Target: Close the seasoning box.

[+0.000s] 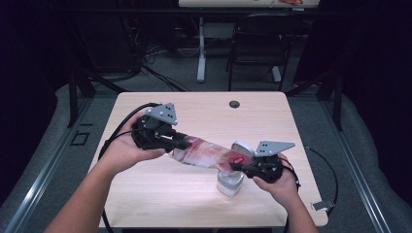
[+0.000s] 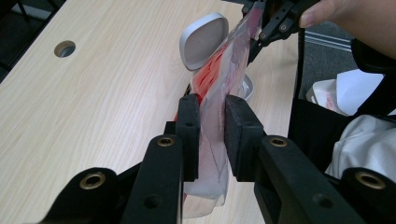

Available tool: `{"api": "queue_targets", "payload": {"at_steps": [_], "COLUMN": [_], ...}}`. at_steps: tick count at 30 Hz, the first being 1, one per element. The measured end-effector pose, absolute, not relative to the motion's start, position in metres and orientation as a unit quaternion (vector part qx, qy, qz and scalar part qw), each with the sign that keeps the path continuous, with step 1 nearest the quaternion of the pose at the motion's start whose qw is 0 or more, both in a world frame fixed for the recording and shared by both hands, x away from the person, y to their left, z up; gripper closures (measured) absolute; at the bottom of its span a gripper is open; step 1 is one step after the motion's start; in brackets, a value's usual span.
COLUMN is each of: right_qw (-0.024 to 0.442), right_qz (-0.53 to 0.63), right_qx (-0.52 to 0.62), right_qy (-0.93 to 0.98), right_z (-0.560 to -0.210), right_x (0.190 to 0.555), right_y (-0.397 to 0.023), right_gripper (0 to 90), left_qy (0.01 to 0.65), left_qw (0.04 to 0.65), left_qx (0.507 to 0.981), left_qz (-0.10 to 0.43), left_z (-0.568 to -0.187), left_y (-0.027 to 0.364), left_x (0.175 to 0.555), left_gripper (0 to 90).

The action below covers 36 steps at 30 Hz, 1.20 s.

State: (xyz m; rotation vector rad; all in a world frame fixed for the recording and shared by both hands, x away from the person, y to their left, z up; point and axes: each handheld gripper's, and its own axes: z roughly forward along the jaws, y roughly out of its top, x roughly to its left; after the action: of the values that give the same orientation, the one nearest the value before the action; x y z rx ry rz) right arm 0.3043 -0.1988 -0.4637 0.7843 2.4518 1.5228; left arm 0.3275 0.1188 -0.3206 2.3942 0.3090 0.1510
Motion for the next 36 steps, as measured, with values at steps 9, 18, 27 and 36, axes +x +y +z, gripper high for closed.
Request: {"api": "queue_targets", "payload": {"at_steps": [9,18,27,36], "right_qw": [0.076,0.076,0.076,0.076], "right_qz": [0.507,0.507,0.506,0.505], "right_qx": [0.262,0.263,0.264,0.264], "right_qy": [0.817,0.818,0.818,0.818], "right_z": [-0.4644,-0.4647,-0.4652,-0.4653], "right_x": [0.3045,0.3045,0.3049,0.3049], "right_y": [-0.1991,-0.1992,-0.1998,-0.2], "right_gripper": [86.7,86.8,86.8,86.8], "left_qy": [0.119,0.118,0.118,0.118], "left_qw": [0.354,0.355,0.355,0.356], "left_qx": [0.926,0.925,0.926,0.925], "left_qz": [0.058,0.058,0.058,0.058], "left_z": [-0.3205,-0.3207,-0.3201,-0.3201], "left_y": [0.118,0.1173,0.1162,0.1157], "left_x": [0.3275,0.3274,0.3274,0.3272], "left_gripper": [77.2,77.1,77.2,77.2]}}
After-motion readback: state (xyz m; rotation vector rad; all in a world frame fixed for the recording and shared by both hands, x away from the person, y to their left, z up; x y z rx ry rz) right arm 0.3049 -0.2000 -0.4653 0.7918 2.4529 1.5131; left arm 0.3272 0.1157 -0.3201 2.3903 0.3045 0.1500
